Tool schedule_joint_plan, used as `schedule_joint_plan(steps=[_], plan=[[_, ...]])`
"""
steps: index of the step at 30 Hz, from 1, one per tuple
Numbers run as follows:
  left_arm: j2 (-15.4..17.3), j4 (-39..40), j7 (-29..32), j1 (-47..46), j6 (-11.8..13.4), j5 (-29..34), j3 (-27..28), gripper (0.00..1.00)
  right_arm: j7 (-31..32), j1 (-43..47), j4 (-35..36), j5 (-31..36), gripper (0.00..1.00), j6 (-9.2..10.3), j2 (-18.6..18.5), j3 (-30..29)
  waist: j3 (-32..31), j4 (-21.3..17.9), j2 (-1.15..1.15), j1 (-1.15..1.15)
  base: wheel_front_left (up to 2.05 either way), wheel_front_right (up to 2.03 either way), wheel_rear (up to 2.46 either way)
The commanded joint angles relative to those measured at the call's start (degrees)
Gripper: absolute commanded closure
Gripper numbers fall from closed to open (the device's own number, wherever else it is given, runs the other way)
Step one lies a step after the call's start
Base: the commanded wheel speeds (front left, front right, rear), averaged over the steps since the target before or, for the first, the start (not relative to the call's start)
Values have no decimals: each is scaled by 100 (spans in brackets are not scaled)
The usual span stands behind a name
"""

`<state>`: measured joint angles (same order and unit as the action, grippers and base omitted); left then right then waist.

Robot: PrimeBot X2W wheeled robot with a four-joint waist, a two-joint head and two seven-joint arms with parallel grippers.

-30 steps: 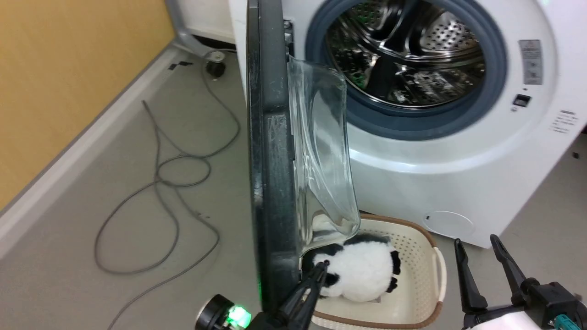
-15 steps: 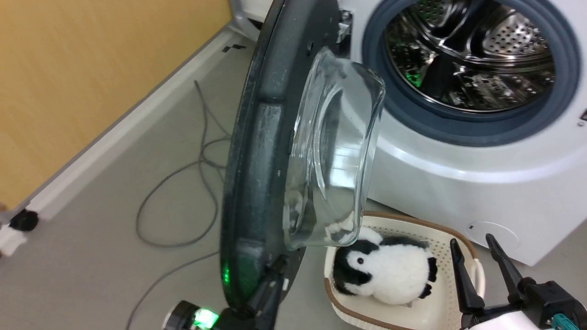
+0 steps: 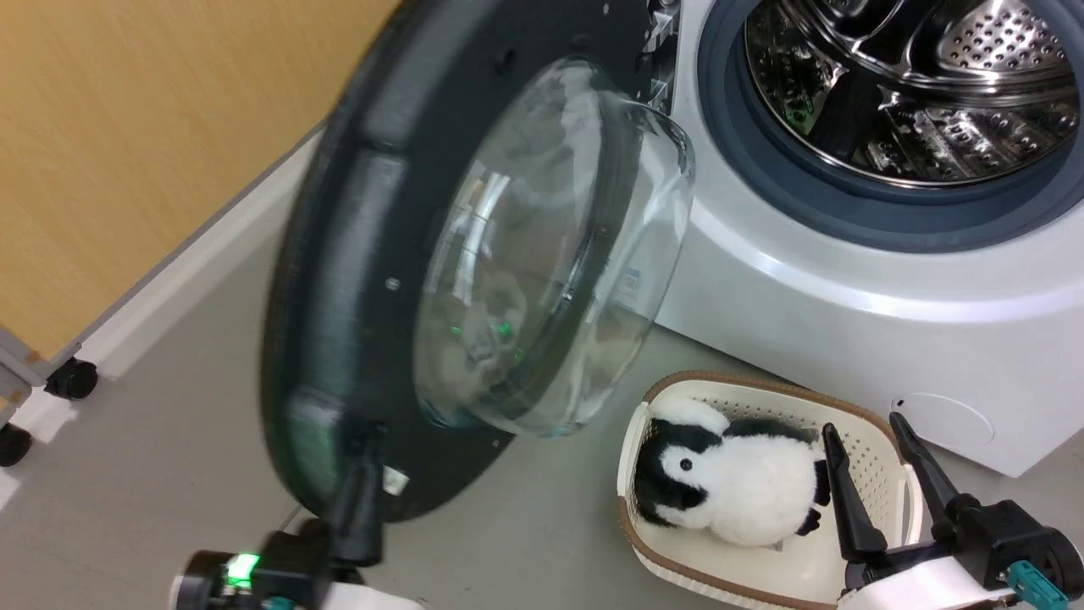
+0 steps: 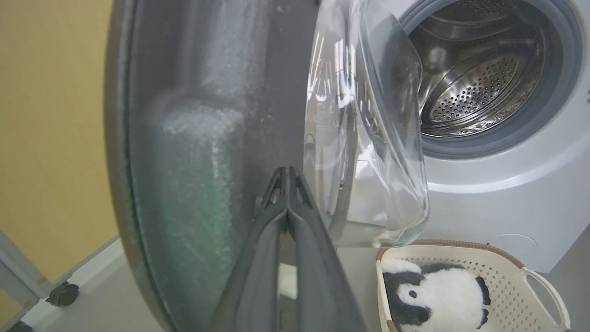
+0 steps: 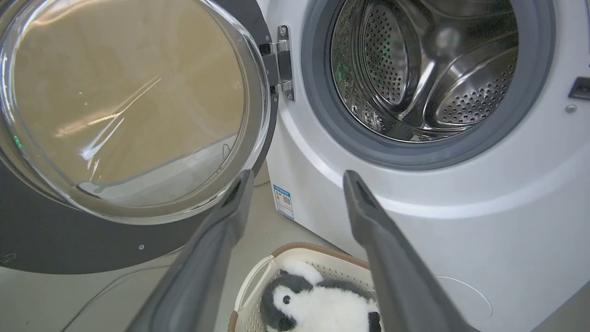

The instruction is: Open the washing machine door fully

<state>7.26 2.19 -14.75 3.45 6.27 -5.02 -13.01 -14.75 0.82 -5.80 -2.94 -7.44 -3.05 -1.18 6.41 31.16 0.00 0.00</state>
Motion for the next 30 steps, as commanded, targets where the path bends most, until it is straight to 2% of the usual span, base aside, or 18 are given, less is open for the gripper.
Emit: schedule_joint_plan(steps=[1, 12, 22, 30], plan=[[-6, -23, -25, -86, 55, -101, 199, 100, -25, -67, 13, 56, 0, -5, 17, -8, 48, 8, 0, 0, 0, 0, 0], [-211, -417, -25, -761, -158, -358, 1303, 100, -25, -173, 56, 295, 0, -5, 3, -64, 455, -59, 0, 0, 0, 0, 0], [-355, -890, -25, -1516, -223, -437, 2394, 100, -25, -460, 53, 357, 0, -5, -241, -3, 976, -302, 0, 0, 0, 0, 0], [-365, -1517, -25, -2021, -406, -394, 3241, 100, -25, -692, 56, 365, 0, -5, -388, -17, 1274, -512, 0, 0, 0, 0, 0]])
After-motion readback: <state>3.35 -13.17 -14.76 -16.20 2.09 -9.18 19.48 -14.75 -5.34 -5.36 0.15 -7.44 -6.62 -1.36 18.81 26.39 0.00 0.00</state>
